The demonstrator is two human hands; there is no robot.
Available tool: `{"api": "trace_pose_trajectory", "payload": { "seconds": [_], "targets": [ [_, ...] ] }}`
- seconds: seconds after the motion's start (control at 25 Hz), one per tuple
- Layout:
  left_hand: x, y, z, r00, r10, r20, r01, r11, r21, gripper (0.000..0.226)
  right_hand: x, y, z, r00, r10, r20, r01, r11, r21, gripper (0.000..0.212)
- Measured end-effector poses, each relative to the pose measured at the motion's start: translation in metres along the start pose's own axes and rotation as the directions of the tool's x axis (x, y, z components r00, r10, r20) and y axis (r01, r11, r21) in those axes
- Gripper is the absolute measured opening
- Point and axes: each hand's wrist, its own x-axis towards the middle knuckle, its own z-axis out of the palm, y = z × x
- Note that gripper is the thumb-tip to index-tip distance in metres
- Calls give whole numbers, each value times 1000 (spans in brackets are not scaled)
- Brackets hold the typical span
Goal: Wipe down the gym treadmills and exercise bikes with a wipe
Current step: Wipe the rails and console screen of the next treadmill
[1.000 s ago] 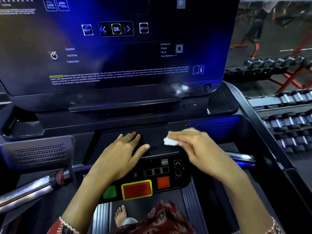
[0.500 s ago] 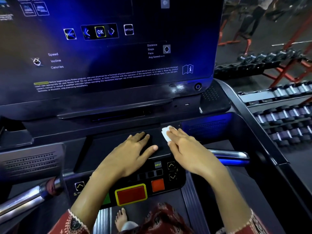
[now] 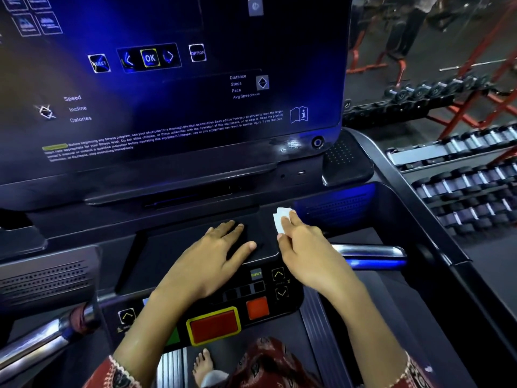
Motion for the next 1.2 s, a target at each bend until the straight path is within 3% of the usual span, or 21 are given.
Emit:
{"api": "trace_pose_trajectory", "payload": {
  "seconds": [0.08, 0.2, 0.36, 0.48, 0.6, 0.8, 0.88, 1.0, 1.2],
  "targets": [
    [1, -1, 1, 1000, 4, -1, -4, 1000, 0, 95, 15, -3, -3, 1000, 2, -13, -2, 1000, 17, 28],
    [0, -2, 1, 1000, 10, -10, -10, 1000, 5, 95, 31, -3, 0, 999, 15, -39, -14, 1000, 13, 35],
    [-2, -1, 0, 1000, -2, -18, 2, 1000, 3, 89, 0, -7, 14, 983, -113, -141, 102, 991, -87, 36],
    [-7, -1, -3, 1000, -3, -15, 3, 1000, 5, 83, -24, -12, 17, 973, -219, -72, 206, 967, -152, 37],
    [-15, -6, -6, 1000, -4, -18, 4, 1000, 11, 78, -13, -15, 11, 974, -225, -40, 213, 957, -196, 38],
    [-32, -21, -9, 998, 31, -59, -29, 998, 49, 118, -5, -31, 19, 953, -288, 95, 303, 916, -262, 35],
    [-39, -29, -12, 997, 13, -72, -10, 999, 46, 115, -6, -36, 17, 959, -261, 109, 278, 938, -208, 36],
    [-50, -37, -16, 995, 18, -97, -13, 998, 54, 129, 6, -46, 23, 976, -201, 85, 217, 944, -249, 33],
    [-61, -61, -15, 986, 0, -167, 14, 996, 86, 129, 22, -63, 34, 970, -168, 178, 192, 973, -128, 28]
  ]
}}
